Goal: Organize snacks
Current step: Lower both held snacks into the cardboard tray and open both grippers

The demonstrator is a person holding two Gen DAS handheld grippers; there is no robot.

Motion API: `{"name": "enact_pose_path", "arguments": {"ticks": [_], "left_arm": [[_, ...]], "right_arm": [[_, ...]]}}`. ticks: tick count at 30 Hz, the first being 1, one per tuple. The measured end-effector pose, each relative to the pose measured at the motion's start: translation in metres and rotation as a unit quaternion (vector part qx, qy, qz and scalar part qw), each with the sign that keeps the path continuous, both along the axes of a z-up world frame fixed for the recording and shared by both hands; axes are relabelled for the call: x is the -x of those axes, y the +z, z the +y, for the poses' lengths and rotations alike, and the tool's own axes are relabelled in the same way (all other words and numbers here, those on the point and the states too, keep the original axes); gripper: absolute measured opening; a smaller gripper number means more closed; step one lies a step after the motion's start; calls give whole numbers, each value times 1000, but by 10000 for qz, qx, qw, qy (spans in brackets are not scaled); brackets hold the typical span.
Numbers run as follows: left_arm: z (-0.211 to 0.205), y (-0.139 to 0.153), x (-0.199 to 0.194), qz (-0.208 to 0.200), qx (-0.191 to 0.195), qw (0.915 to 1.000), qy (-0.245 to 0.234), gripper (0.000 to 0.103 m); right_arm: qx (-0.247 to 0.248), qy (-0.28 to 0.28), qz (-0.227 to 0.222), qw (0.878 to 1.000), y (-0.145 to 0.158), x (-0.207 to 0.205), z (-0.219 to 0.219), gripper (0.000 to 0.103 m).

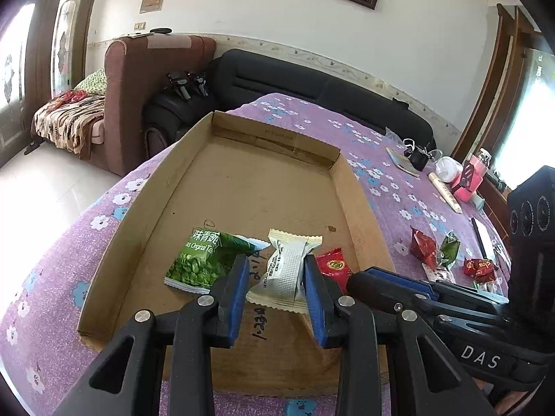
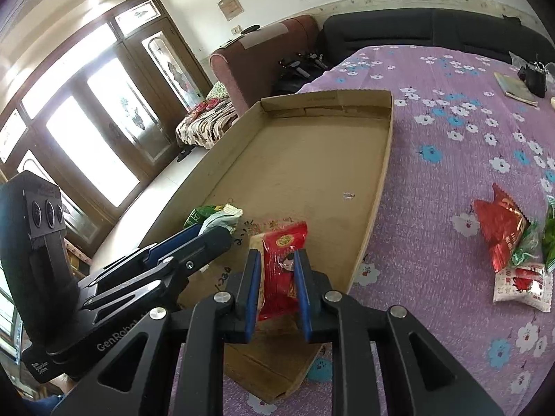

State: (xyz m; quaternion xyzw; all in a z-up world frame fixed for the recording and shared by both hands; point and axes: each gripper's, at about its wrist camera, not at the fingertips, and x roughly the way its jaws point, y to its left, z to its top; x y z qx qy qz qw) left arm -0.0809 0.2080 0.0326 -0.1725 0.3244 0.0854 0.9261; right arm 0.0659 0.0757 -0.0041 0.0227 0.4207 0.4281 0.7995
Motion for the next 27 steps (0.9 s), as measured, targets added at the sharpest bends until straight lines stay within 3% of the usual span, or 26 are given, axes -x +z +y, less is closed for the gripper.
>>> {"name": "enact_pose_path", "arguments": {"ticks": [17, 27], "left_arm": [[5, -1, 1, -1, 172, 9998, -45, 34], [3, -1, 0, 8, 161, 9998, -84, 34]], "right_arm": [[-209, -165, -190, 9995, 22, 5, -17, 20], [-266, -656, -284, 9971, 51, -7, -78, 20]]}}
